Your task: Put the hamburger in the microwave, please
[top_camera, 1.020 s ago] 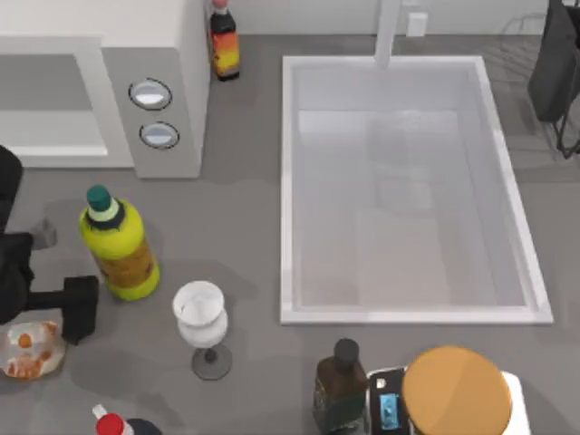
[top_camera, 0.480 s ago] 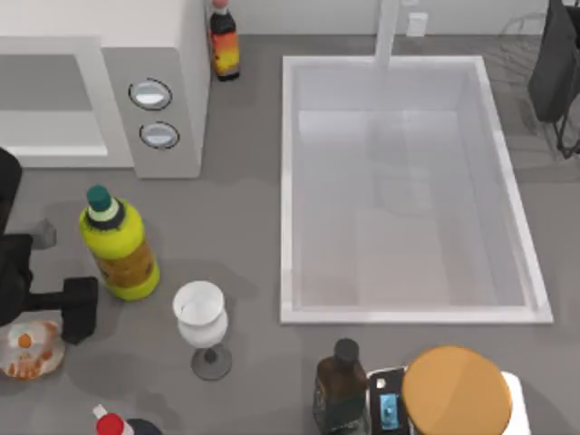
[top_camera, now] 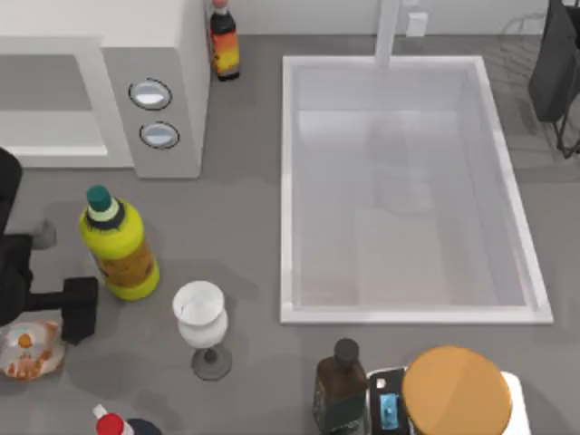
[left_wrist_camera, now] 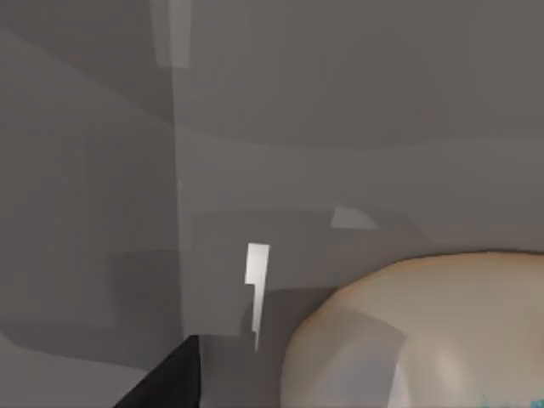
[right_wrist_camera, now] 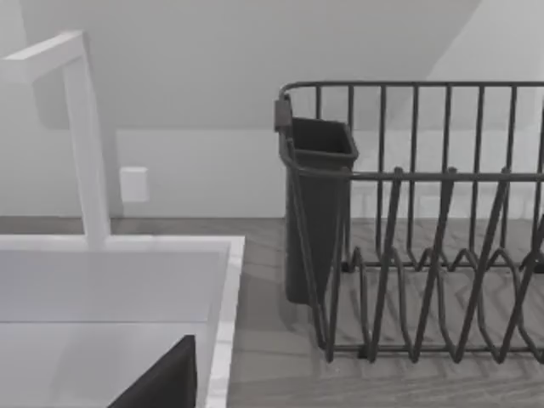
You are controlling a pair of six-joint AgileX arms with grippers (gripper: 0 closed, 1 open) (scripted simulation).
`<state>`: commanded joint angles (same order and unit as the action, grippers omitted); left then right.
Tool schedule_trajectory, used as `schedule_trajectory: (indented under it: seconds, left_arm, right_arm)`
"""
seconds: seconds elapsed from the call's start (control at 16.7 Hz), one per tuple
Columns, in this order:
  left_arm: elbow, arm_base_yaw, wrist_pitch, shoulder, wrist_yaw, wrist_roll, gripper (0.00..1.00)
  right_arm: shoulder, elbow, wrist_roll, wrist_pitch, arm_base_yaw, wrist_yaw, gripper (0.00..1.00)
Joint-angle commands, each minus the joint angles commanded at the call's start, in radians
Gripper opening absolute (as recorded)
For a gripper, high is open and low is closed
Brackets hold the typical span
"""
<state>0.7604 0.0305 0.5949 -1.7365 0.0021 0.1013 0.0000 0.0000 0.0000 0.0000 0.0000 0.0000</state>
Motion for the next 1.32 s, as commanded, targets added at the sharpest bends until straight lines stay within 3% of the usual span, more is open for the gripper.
schedule_trajectory:
  seconds: [0.12,0.18,0.6,0.9,1.32]
  left_arm:
    - [0.0,0.0,0.0,0.0,0.0,0.0,0.02]
    - [0.0,0.0,0.0,0.0,0.0,0.0,0.0]
    - [0.0,0.0,0.0,0.0,0.0,0.0,0.0]
    - [0.075,0.001,0.135,0.095,-0.007,0.002,0.0]
    - [0.278,0.005,0.47,0.223,-0.006,0.008,0.0]
  right_arm:
    - [0.0,0.0,0.0,0.0,0.0,0.0,1.0]
    - [0.0,0.0,0.0,0.0,0.0,0.0,1.0]
    - [0.0,0.0,0.0,0.0,0.0,0.0,1.0]
    - [0.0,0.0,0.0,0.0,0.0,0.0,1.0]
    - [0.0,0.0,0.0,0.0,0.0,0.0,1.0]
